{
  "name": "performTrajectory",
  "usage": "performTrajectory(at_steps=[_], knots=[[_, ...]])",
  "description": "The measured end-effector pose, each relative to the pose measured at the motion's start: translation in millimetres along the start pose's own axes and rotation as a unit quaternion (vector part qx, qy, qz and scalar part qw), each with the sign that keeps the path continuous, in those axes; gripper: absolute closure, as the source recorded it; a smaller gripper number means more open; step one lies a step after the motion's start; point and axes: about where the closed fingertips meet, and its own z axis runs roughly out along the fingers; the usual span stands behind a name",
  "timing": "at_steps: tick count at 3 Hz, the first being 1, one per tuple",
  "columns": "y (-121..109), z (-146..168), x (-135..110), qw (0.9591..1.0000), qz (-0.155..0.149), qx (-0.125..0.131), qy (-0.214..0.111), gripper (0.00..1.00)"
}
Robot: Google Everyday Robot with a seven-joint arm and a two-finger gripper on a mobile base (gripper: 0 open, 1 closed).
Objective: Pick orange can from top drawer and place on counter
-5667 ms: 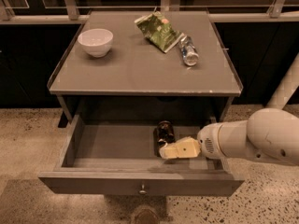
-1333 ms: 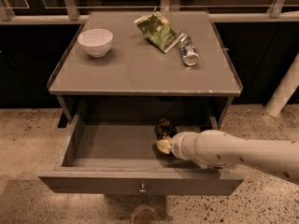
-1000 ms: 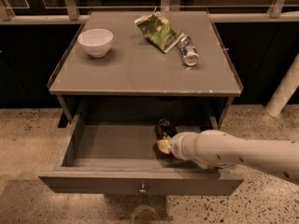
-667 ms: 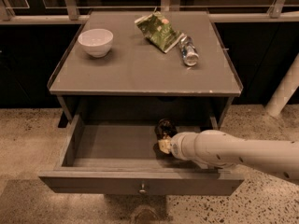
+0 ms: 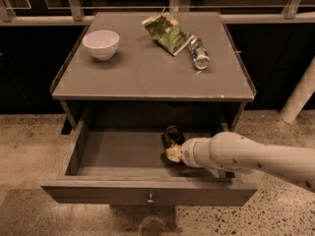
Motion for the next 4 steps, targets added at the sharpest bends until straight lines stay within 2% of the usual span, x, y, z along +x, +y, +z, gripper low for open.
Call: performTrajectory(at_steps=[1, 2, 3, 4], knots=[[-13, -22, -23, 0.9987, -0.02, -0.043, -0.018, 1.0], [-53, -77, -66, 0.9967, -0.028, -0.053, -0.055, 1.0], [-65, -113, -99, 0.9937, -0.039, -0.084, -0.063, 1.0], [-51, -118, -94, 0.9915, -0.046, -0.113, -0.045, 1.0]])
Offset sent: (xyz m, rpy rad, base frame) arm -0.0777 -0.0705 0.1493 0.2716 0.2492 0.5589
